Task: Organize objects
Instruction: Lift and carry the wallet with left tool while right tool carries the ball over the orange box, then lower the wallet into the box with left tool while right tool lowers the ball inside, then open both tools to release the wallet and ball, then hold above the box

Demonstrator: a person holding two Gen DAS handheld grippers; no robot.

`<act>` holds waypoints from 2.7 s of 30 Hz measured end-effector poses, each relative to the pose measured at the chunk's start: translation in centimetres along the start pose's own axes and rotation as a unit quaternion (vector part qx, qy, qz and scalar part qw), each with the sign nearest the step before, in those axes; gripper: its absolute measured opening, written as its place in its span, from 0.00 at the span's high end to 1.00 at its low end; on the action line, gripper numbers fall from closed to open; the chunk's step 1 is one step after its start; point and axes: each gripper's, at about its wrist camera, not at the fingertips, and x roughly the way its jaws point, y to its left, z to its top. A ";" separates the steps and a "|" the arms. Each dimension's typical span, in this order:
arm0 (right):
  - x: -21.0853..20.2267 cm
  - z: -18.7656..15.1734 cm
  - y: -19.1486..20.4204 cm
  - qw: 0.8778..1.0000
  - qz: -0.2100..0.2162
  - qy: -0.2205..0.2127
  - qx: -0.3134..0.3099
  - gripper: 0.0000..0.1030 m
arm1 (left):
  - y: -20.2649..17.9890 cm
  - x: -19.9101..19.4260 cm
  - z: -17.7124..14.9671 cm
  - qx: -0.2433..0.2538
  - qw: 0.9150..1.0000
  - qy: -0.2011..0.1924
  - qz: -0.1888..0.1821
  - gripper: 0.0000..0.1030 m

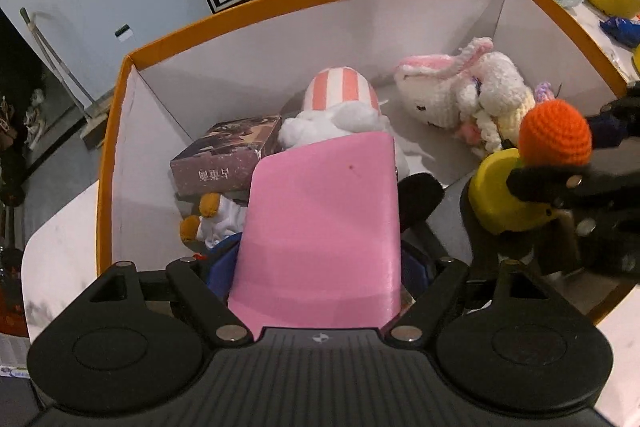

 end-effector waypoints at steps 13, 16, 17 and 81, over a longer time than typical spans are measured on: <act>1.0 0.4 0.4 1.000 -0.004 0.014 -0.010 0.54 | 0.6 -0.5 -0.4 -0.023 1.000 0.009 -0.014 0.05; 0.6 0.5 0.5 1.000 -0.010 0.005 -0.012 0.44 | 0.3 -0.6 -0.2 -0.027 0.999 0.010 -0.015 0.04; 0.4 0.5 0.5 1.000 -0.009 0.004 -0.008 0.44 | 0.3 -0.7 -0.2 -0.027 0.999 0.011 -0.016 0.03; -11.8 -2.2 -0.5 0.994 -0.036 -0.057 0.084 0.24 | 0.5 -13.6 -2.5 -0.178 0.982 -0.055 -0.020 0.00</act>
